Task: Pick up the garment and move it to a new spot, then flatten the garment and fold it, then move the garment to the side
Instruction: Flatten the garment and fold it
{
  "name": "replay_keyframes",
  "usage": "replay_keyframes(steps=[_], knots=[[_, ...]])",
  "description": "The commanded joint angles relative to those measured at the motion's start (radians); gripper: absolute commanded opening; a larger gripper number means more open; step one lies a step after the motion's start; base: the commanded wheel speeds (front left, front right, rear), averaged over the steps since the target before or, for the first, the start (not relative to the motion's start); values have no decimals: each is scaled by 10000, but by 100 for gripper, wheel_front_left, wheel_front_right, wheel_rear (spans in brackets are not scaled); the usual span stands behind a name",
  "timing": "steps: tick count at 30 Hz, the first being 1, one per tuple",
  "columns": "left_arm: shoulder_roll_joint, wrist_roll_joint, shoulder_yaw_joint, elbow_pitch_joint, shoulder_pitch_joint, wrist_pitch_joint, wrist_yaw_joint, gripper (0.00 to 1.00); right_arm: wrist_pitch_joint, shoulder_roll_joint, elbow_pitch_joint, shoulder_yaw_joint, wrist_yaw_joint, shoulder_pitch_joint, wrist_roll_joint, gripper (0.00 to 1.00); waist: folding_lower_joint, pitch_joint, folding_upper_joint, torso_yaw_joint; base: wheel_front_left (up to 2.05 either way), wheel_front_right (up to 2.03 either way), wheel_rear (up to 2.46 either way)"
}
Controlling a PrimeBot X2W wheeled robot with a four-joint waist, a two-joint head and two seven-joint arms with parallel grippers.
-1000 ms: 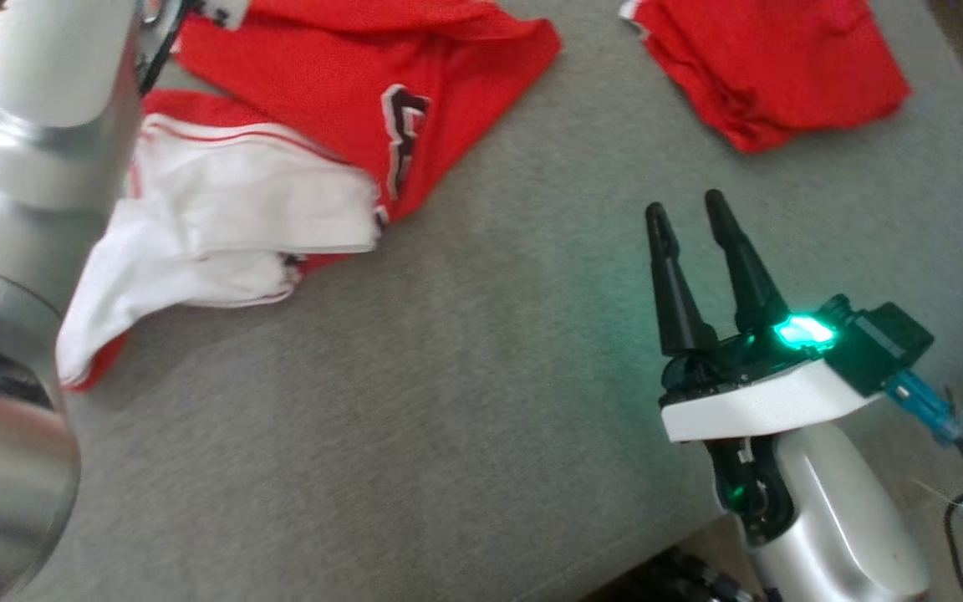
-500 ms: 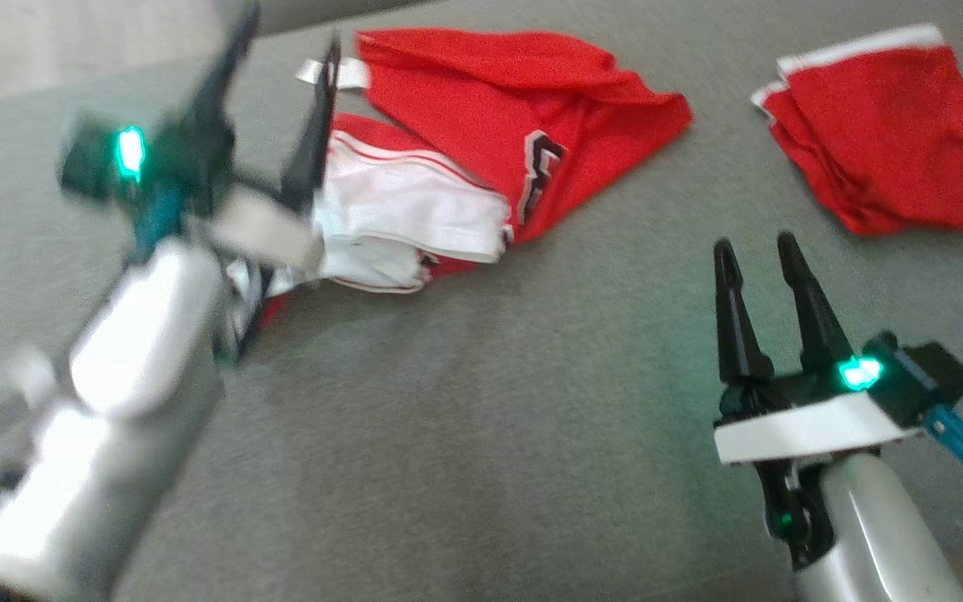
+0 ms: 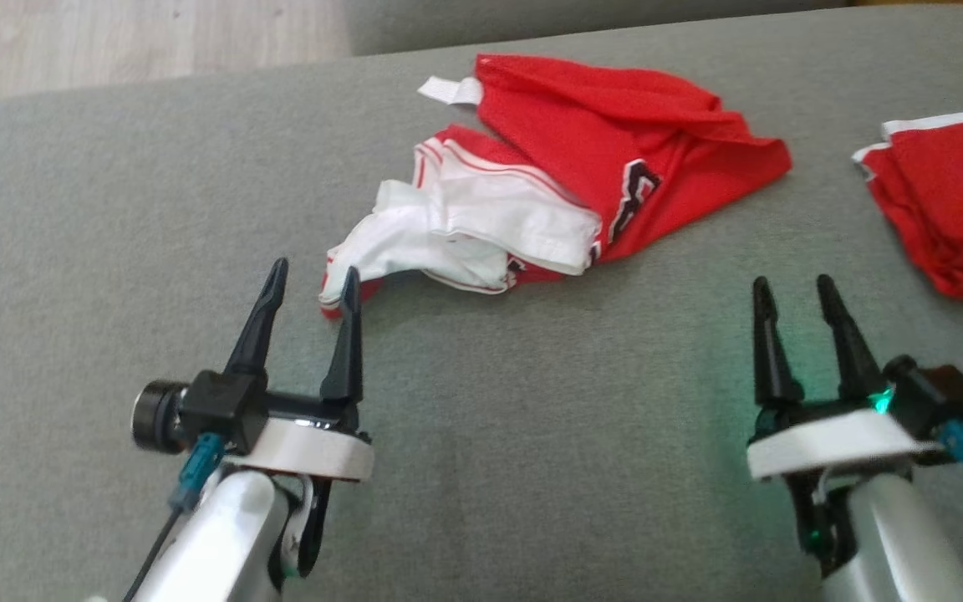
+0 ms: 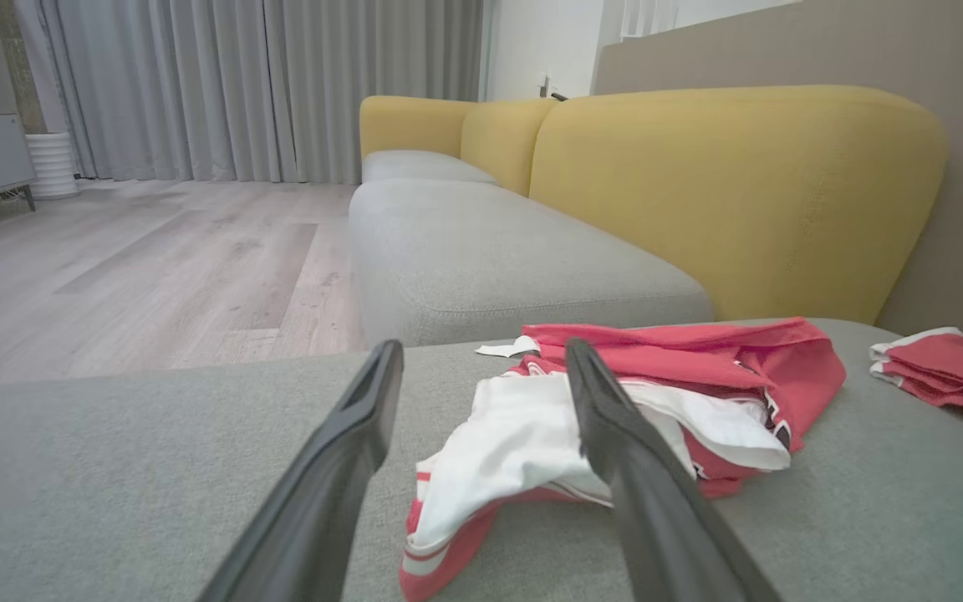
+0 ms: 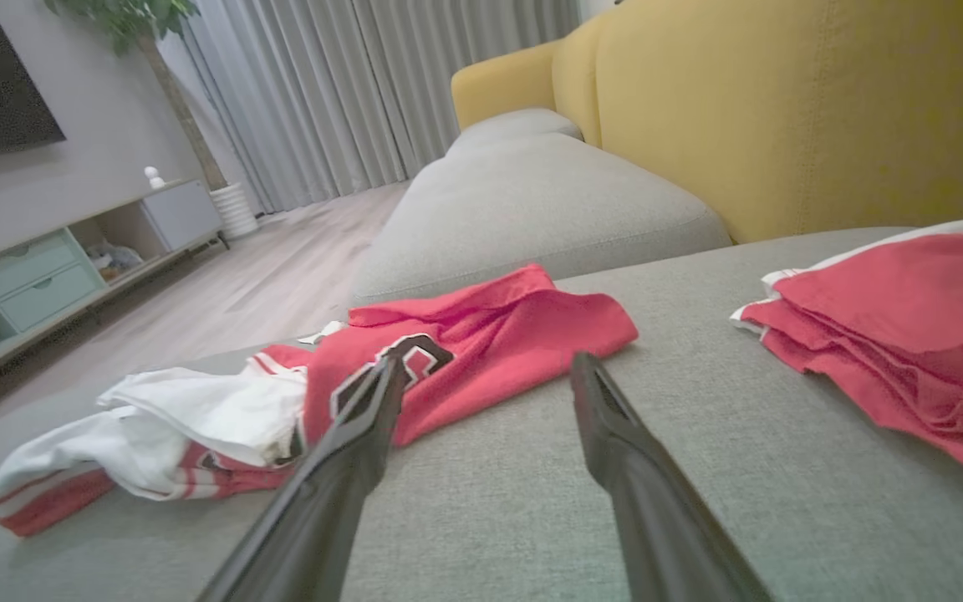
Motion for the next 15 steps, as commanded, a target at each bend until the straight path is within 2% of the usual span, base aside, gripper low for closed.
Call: replay_keyframes(steps=[1,9,15], knots=[[56,152,485,-358,-437,-47,-59,100,59,-33,-62,34,-7,-697,-87,100,1,178,0,167,0,0,0],[-588,772,637,-187,-745,-47,-588,100,1781,-33,3122,-2058,-7,-3600,-367,100,1,908,0,714,0,0,0],[-1057,1091,771,13,-980,-47,-925,100,2053,-33,5645,-3823,-7,-5504,-1517,100,1,1310,0,1202,0,0,0]])
